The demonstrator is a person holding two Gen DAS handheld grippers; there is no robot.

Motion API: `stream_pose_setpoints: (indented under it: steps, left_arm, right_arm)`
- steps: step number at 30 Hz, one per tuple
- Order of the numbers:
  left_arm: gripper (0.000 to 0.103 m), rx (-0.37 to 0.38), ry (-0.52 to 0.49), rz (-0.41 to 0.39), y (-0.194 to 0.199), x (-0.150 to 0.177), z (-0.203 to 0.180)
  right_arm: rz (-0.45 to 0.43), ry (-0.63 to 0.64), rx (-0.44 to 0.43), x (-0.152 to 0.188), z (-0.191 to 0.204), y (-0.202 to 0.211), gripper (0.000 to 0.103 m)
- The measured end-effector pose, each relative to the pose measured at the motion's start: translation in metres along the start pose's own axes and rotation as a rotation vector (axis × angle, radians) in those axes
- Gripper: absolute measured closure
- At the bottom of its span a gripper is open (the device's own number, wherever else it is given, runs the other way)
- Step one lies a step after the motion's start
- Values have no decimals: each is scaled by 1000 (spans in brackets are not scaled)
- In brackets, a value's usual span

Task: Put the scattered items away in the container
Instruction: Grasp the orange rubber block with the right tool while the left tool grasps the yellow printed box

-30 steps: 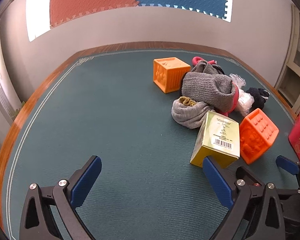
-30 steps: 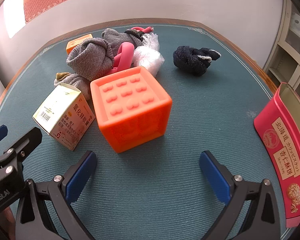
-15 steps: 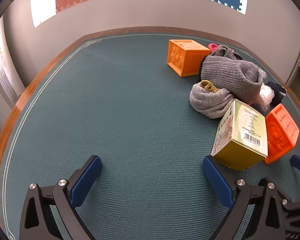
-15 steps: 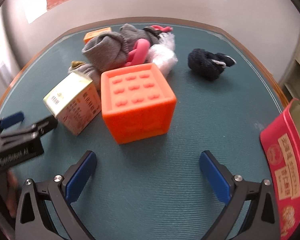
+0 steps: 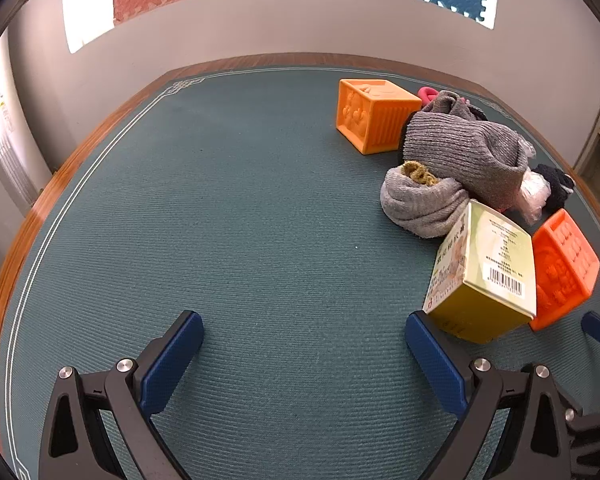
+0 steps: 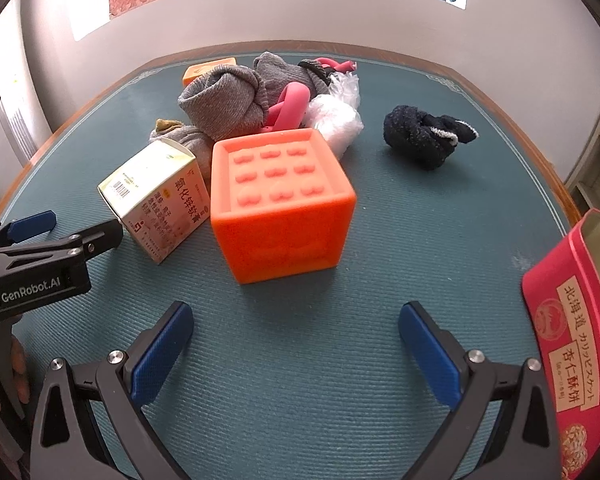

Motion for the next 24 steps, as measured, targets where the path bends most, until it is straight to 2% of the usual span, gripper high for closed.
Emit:
stream_pose_setpoints:
  steps: [3,5,7,10,15,20,21,22,24]
  left_arm:
    - [0,25,11,-14,3,1,-7]
    - [0,106,28,-43,9,0,-18]
    - [0,194,47,-58,14,-2,-32]
    - [0,271,32,-67,20,-2,-56]
    - [0,282,-13,-117,31,5,-82]
    - [0,273,-45,-165,42,12,-105]
    - [0,279,-56,-169,43,13,-113]
    - [0,285,-67,-174,44,15,-120]
    - [0,297,-89,-182,47,18,-135]
  right_arm:
    - [-22,-62,-8,-3,-12,4,0]
    - [-63,-133,-37,-7,-25,12,0]
    - [-104,-158,-24,-13,-35,17,0]
    - [-146,-173,-30,-21,-43,21,0]
    - [-180,-134,-103,-32,-36,25,0]
    - [-144,-92,-143,-35,-19,13,3]
    - [-134,-87,-149,-36,-17,10,10]
    - [-123,-82,-155,-36,-15,6,22]
    - [-103,-72,-166,-36,-10,0,39]
Point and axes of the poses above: each gripper's, at about its wrist camera, not at the fingertips, and y roughly against the way its jaws point, z to its left, x to its underside, the point moved 10 cm from there along -y, roughly the way its jaws point, and after that the axes turned 12 degrees about x, right-handed, at the moved point
